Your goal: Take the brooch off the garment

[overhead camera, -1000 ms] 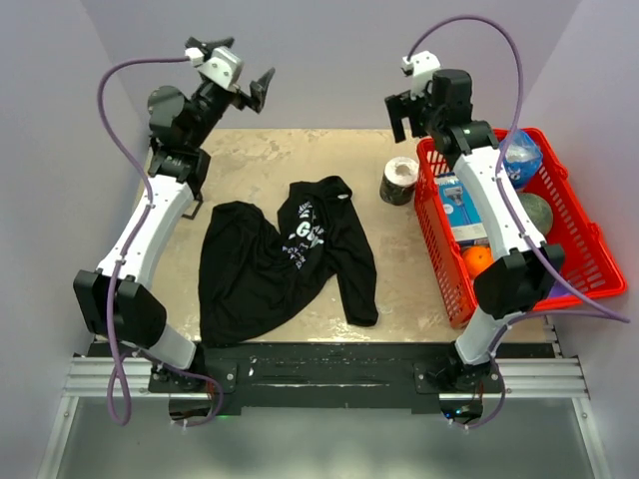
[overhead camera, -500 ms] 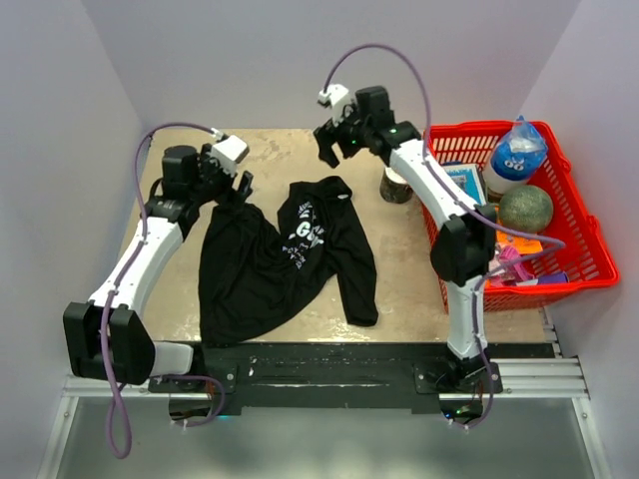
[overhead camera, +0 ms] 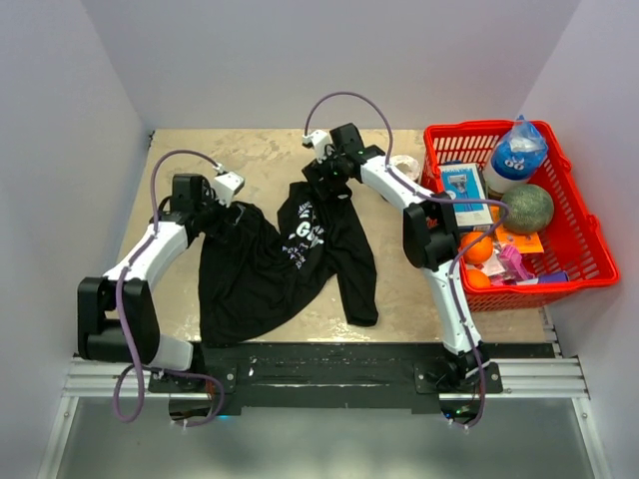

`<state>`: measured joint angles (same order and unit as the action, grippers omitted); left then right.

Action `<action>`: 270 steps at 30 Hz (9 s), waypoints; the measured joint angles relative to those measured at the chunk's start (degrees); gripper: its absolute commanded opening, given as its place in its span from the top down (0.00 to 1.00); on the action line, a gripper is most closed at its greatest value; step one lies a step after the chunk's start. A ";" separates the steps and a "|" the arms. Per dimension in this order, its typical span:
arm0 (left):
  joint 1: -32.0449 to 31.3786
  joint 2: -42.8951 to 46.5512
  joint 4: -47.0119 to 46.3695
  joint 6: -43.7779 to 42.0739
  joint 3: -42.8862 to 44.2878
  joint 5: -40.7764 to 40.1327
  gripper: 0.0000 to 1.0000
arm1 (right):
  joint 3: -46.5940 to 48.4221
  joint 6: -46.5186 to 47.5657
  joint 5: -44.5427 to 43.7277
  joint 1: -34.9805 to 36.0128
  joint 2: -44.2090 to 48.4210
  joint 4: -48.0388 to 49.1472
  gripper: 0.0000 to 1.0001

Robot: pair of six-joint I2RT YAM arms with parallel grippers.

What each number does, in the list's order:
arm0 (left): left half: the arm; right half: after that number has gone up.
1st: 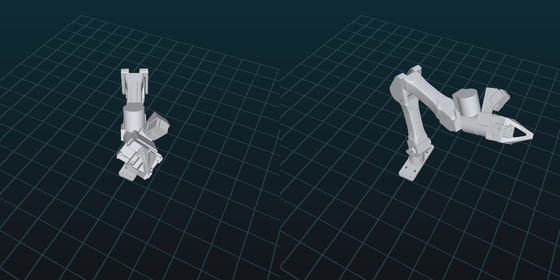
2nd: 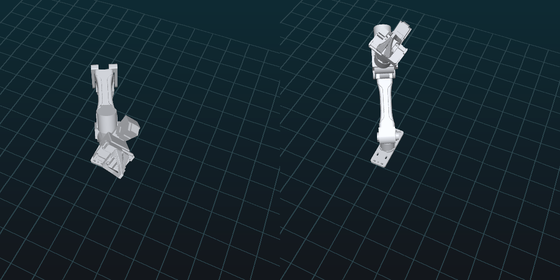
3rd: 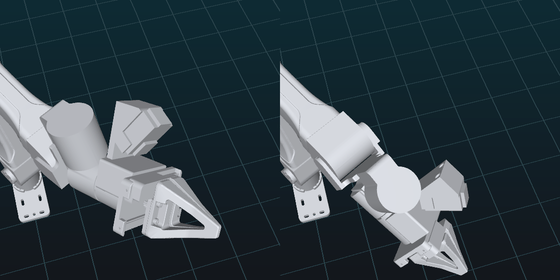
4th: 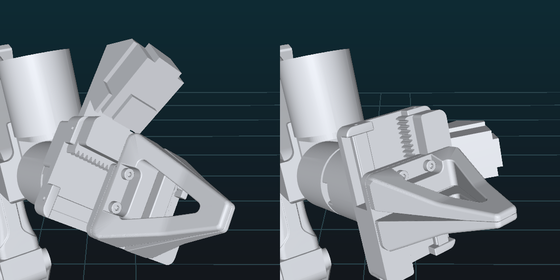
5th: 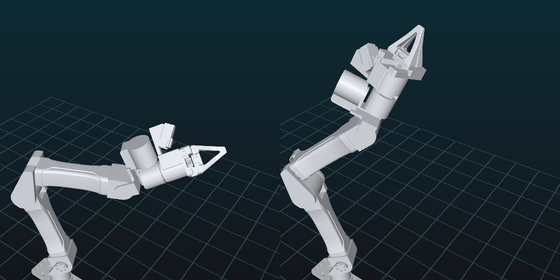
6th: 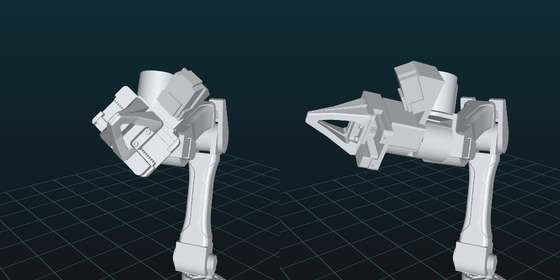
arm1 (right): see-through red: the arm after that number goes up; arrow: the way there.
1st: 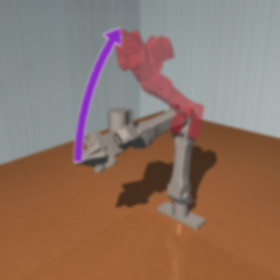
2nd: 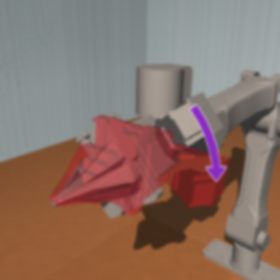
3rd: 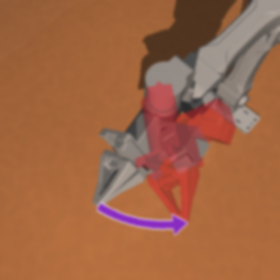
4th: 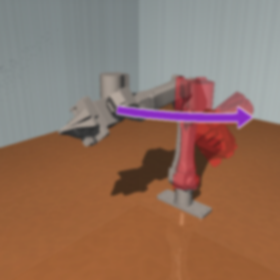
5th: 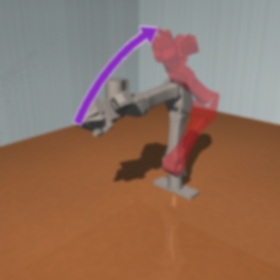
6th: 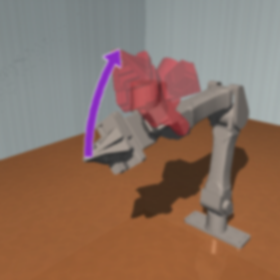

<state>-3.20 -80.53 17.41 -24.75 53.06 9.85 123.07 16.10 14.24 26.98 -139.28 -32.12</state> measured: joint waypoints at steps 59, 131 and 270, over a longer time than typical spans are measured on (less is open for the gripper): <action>1.01 18.36 7.82 -14.19 -9.40 2.49 0.74 | -53.77 6.49 0.20 -5.35 48.52 -8.07 0.55; 4.96 2.69 16.11 -8.13 5.99 -2.54 1.00 | -13.73 -5.55 -0.31 -14.45 23.37 1.38 1.00; 4.20 -20.09 -13.44 -6.03 18.69 -5.35 1.00 | -9.25 -11.13 -9.92 -11.02 8.33 28.79 1.00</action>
<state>0.99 -100.62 3.97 -30.79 71.75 4.49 113.82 4.97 4.32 15.97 -130.96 -3.33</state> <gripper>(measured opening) 0.020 0.007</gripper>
